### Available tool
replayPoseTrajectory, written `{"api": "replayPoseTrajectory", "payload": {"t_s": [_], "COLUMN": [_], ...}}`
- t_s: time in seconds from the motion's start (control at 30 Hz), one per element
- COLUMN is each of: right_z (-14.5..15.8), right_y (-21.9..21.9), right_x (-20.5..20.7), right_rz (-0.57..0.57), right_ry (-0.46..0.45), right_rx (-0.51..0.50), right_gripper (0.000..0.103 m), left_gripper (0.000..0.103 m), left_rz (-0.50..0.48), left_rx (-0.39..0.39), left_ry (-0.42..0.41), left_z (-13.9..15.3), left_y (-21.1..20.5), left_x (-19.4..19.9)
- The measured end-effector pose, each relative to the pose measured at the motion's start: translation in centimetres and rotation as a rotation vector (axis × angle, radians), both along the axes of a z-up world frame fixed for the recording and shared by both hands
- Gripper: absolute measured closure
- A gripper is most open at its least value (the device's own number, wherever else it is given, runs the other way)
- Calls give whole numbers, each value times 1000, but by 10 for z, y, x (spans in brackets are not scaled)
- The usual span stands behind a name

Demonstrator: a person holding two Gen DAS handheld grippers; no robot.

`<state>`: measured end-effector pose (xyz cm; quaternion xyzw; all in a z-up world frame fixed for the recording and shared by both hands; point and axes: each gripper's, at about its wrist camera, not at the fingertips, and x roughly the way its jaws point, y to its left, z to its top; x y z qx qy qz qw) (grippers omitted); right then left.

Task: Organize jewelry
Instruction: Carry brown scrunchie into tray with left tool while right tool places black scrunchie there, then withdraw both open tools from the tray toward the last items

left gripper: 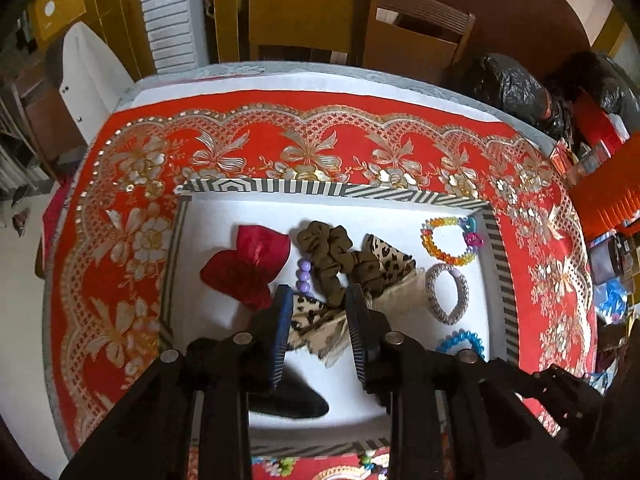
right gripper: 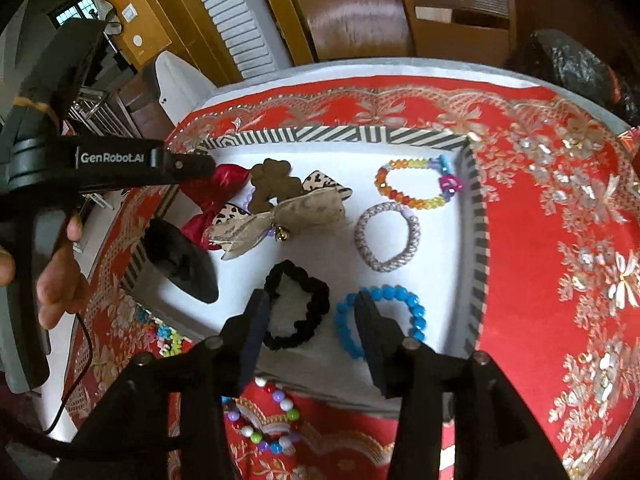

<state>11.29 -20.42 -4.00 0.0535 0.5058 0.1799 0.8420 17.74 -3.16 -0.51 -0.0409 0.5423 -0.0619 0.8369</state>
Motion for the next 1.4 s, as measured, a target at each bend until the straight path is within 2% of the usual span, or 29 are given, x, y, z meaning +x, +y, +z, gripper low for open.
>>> {"api": "replayPoseTrajectory", "payload": {"t_s": [0.3, 0.57, 0.87, 1.0, 1.4], "right_z": [21, 30, 40, 44, 47], "right_y": [-14, -23, -22, -20, -13], "right_x": [-36, -69, -98, -108, -135], "right_rz": [-29, -43, -74, -73, -71], "right_ry": [-29, -45, -65, -79, -89], "right_rx": [-1, -18, -19, -29, -37], "right_gripper": [56, 51, 50, 46, 45], "left_gripper": [87, 87, 88, 87, 87], "left_rz": [-23, -29, -1, 4, 5], "left_rx": [20, 54, 46, 38, 47], "left_ry": [-42, -77, -86, -79, -90], "left_z": [19, 30, 30, 29, 26], "left_y": [-2, -1, 10, 13, 19], "left_x": [-44, -90, -130, -144, -174]}}
